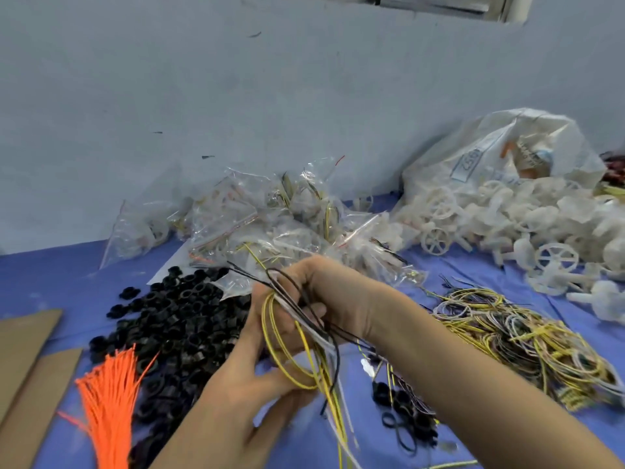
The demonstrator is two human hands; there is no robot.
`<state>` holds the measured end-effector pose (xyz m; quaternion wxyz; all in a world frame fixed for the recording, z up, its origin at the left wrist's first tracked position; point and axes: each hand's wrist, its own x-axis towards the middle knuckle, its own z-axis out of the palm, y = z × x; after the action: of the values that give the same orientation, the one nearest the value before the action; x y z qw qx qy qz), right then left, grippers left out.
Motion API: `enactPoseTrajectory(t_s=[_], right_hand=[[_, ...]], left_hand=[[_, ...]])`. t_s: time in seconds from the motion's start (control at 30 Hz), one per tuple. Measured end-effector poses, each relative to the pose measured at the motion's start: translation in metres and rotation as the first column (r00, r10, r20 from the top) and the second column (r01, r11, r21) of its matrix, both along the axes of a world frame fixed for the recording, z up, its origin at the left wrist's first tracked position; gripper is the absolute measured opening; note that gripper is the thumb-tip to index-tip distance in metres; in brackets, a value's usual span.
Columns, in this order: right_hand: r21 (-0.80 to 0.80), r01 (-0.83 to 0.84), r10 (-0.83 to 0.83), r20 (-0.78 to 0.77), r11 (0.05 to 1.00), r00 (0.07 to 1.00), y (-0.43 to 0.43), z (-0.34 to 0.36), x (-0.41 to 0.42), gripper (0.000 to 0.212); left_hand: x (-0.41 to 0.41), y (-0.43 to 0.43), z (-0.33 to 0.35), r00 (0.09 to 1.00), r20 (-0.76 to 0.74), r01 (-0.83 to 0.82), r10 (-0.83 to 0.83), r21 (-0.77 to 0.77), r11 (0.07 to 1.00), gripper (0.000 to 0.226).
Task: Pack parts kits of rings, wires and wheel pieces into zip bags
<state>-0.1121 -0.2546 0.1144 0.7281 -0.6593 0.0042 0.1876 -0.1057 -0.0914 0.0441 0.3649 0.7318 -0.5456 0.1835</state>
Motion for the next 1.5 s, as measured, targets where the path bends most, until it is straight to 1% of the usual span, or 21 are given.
enactPoseTrajectory(t_s=[0.07,0.13,0.23,0.3,0.37,0.4,0.43,0.47,0.5,0.53,0.57,0.6,0.63,0.73,0.8,0.93,1.0,1.1,1.23,1.4,1.5], right_hand=[[-0.041,-0.049,0.046,-0.053,0.998,0.998,-0.005,0.005,-0.003,0.024],[-0.145,-0.007,-0.006,-0.088,0.989,0.996,-0.009,0.007,-0.004,0.021],[-0.452,0.035,-0.069,-0.06,0.891,0.996,-0.007,-0.002,0.0,0.028],[-0.712,0.063,-0.086,0.003,0.699,0.996,-0.002,0.004,0.001,0.027],[-0.918,0.02,0.089,0.059,0.395,0.994,0.013,-0.004,0.0,0.015],[-0.943,0.193,-0.05,0.187,0.272,0.981,0.029,-0.019,0.004,0.01],[-0.947,0.206,-0.221,0.152,0.245,0.963,0.044,-0.025,-0.009,0.017],[-0.871,0.374,-0.415,0.226,0.32,0.881,0.057,-0.031,-0.018,0.032],[-0.759,0.638,-0.556,0.477,0.13,0.681,0.07,-0.048,-0.013,0.04],[-0.71,0.704,-0.569,0.589,-0.024,0.574,0.073,-0.06,-0.006,0.04],[-0.796,0.605,-0.513,0.508,0.029,0.692,0.07,-0.061,-0.003,0.047],[-0.936,0.313,-0.395,0.23,0.158,0.889,0.062,-0.046,-0.002,0.057],[-0.997,0.062,-0.243,0.049,0.048,0.969,0.046,-0.025,0.006,0.052],[-0.936,-0.349,0.104,-0.351,-0.037,0.931,0.018,0.005,0.029,0.025],[-0.936,-0.351,0.182,-0.344,0.008,0.921,0.016,0.021,0.038,0.019],[-0.89,-0.003,0.105,0.05,0.457,0.993,-0.007,0.07,0.026,0.02],[-0.824,0.069,0.12,0.163,0.562,0.979,-0.022,0.089,0.009,0.02],[-0.877,0.094,0.198,0.209,0.471,0.958,-0.046,0.081,-0.004,0.03],[-0.901,0.13,0.031,0.157,0.413,0.987,-0.09,0.037,-0.003,0.034],[-0.987,0.077,-0.193,0.049,0.139,0.98,-0.208,-0.032,-0.033,0.023],[-0.989,0.145,-0.421,0.123,0.021,0.899,-0.278,-0.055,-0.065,0.018]], left_hand=[[-0.002,-0.003,0.002,1.0,-0.018,0.008,-0.008,0.024,1.0,0.034],[-0.002,-0.004,0.002,0.994,-0.107,0.014,-0.01,0.042,0.999,0.02],[-0.006,-0.001,0.011,0.985,-0.17,0.039,-0.03,0.052,0.998,0.004],[-0.008,-0.002,0.014,0.992,-0.125,0.033,-0.027,0.049,0.998,0.011],[-0.013,-0.006,0.015,0.991,-0.121,0.07,-0.063,0.047,0.996,0.012],[-0.019,-0.01,0.014,0.989,-0.117,0.096,-0.089,0.051,0.994,0.01],[-0.025,-0.014,0.014,0.981,-0.152,0.13,-0.122,0.048,0.99,0.013],[-0.03,-0.019,0.016,0.966,-0.208,0.16,-0.151,0.024,0.987,0.025],[-0.034,-0.023,0.015,0.954,-0.224,0.208,-0.201,0.009,0.978,0.032],[-0.037,-0.024,0.015,0.958,-0.182,0.229,-0.22,0.028,0.973,0.027],[-0.037,-0.023,0.013,0.964,-0.136,0.239,-0.229,0.061,0.969,0.018],[-0.035,-0.021,0.01,0.971,-0.116,0.215,-0.207,0.06,0.975,0.016],[-0.03,-0.018,0.008,0.97,-0.157,0.195,-0.185,0.05,0.979,0.014],[-0.012,-0.007,0.004,0.978,-0.196,0.069,-0.069,-0.006,0.998,0.006],[0.0,0.0,0.003,0.976,-0.219,-0.002,-0.012,-0.065,0.998,0.009],[0.018,0.012,-0.001,0.901,-0.432,-0.115,0.045,-0.136,0.984,0.02],[0.03,0.015,-0.001,0.852,-0.512,-0.196,0.105,-0.127,0.972,0.02],[0.052,0.01,0.009,0.848,-0.488,-0.291,0.208,-0.1,0.951,0.02],[0.08,-0.002,0.032,0.848,-0.443,-0.315,0.29,0.019,0.949,0.02],[0.078,-0.025,0.035,0.842,-0.538,-0.064,0.02,-0.063,0.996,0.025],[0.068,-0.067,0.043,0.871,-0.492,-0.04,-0.008,-0.088,0.995,0.015]])
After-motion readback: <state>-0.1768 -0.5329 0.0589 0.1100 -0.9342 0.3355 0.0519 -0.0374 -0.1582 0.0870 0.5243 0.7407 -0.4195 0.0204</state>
